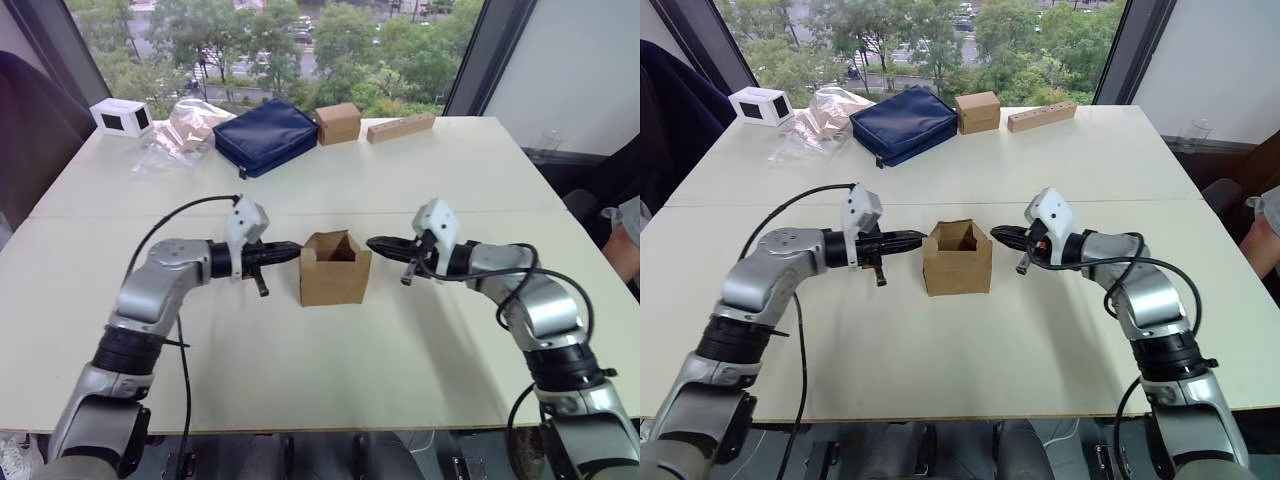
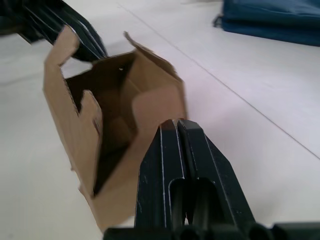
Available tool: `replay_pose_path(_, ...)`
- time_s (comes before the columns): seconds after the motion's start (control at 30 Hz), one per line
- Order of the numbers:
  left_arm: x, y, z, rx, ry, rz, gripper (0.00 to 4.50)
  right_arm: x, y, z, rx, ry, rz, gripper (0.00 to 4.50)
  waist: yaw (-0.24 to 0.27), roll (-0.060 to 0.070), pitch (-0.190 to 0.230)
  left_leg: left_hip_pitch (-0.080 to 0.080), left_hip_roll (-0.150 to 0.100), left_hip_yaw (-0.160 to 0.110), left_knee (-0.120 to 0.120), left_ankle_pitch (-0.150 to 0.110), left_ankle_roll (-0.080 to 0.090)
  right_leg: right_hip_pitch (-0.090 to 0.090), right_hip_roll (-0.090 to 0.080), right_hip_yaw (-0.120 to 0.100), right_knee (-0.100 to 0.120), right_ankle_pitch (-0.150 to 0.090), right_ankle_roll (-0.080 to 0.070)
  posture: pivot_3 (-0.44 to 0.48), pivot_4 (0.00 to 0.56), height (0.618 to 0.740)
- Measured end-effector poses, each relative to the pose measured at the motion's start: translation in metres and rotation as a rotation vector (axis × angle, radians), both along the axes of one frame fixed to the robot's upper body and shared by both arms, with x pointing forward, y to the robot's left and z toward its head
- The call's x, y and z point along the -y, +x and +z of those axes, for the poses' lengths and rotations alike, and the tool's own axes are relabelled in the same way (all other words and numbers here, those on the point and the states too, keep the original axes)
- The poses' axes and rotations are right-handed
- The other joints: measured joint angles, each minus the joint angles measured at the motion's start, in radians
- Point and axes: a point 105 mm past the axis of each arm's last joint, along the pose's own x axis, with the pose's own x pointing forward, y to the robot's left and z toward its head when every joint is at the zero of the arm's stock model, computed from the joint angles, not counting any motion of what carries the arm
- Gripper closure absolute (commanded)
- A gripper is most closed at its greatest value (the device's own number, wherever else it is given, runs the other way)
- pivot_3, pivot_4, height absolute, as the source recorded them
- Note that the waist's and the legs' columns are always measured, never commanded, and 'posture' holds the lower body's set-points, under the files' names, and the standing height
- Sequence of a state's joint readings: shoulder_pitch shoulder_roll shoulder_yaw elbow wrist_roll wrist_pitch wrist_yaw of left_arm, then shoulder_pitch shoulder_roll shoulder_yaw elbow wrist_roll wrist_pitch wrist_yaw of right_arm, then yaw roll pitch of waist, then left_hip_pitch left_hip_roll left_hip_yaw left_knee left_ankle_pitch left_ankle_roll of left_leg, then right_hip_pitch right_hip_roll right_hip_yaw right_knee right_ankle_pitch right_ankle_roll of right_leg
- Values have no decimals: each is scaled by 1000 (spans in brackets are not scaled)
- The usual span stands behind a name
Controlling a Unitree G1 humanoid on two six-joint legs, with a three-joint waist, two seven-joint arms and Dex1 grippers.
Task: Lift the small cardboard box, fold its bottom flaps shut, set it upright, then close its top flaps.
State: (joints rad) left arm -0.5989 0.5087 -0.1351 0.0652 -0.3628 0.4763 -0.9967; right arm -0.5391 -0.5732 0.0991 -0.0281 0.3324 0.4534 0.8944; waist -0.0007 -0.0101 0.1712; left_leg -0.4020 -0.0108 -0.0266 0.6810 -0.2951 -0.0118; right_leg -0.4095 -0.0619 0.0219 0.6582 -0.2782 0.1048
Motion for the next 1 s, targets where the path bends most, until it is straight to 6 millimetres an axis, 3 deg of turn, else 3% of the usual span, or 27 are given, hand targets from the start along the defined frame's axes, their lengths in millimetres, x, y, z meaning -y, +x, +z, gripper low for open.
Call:
replay_pose_path(0.3, 10, 8, -11, 26, 38, -9, 4435, -21, -4, -14, -33, -40, 90, 4500, -11, 0, 0, 0, 0, 0, 0, 0, 0, 0, 0, 0, 0, 0, 0, 0, 150, 740)
replay_pose_path(0.73, 12, 11, -12, 45, 38, 8, 4435, -19, 10, -16, -11, -85, 75, 4500, -12, 0, 0, 0, 0, 0, 0, 0, 0, 0, 0, 0, 1, 0, 0, 0, 150, 740)
replay_pose_path(0.83, 6, 10, -8, 13, 11, 22, 4435, -17, 10, -13, -9, -73, 67, 4500, -12, 0, 0, -1, 0, 0, 0, 0, 0, -1, 0, 0, 1, 0, 0, 0, 150, 740)
replay_pose_path(1.0, -24, 14, 21, -40, -124, 98, 4435, -2, 6, 16, 37, 20, 34, 4500, -11, 0, 0, -3, 0, -1, 0, 0, 0, -4, 0, 0, 2, 0, 0, 0, 150, 740)
